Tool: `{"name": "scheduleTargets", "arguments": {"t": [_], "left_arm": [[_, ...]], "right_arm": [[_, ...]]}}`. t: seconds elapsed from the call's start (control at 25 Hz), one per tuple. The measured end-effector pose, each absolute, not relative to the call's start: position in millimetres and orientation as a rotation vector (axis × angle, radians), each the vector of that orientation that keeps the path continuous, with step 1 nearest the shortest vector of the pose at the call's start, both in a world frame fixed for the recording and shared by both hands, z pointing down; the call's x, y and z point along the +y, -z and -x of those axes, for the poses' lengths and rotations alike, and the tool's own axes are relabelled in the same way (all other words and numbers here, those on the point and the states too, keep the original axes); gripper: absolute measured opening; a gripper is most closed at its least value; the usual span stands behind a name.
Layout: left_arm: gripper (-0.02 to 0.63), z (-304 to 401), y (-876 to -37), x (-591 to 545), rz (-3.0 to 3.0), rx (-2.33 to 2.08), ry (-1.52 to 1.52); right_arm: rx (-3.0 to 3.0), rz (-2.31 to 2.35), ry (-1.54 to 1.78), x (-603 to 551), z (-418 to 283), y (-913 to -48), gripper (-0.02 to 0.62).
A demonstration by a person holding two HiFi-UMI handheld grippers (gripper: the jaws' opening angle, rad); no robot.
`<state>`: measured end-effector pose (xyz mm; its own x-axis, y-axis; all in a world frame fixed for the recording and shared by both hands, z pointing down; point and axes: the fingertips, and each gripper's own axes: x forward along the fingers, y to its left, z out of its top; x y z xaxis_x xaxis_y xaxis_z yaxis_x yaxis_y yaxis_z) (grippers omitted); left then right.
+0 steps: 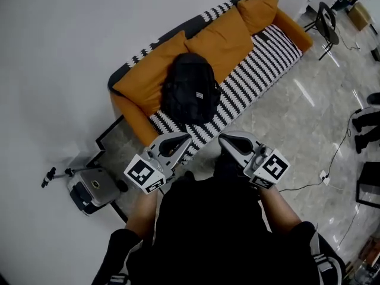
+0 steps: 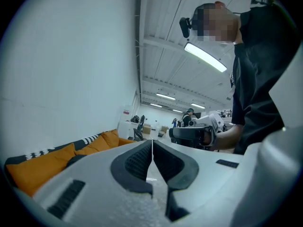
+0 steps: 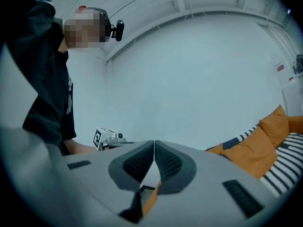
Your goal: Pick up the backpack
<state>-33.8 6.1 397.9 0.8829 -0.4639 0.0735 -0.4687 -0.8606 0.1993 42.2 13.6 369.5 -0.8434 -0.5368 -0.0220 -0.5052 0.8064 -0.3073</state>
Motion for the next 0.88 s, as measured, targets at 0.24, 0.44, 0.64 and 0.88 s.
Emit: {"name": "scheduleTargets", "arguments": {"t": [0.24,0.44,0.64,0.88], "left_arm": [[0.025,2.4,-385.9,-31.7,-2.835,-0.866,-0.07],[0.025,-14.6,-372.1,-52.0,-2.797,-1.018,-0.106],[0.025,-18.1,-367.1,-64.5,-2.732,-1.188,-0.146],[0.025,-19.6,-374.8,-62.7,-2.641,-1.315,-0.182]], "right_arm": [[2.915,0.704,0.415,-35.6,-78.1,-368.9,0.028],[2.937,0.553,0.446,-58.4,-97.8,-371.0,0.028],[2.959,0.388,0.471,-74.2,-109.9,-375.1,0.028],[2.966,0.258,0.517,-86.8,-119.5,-386.4,0.028]]}}
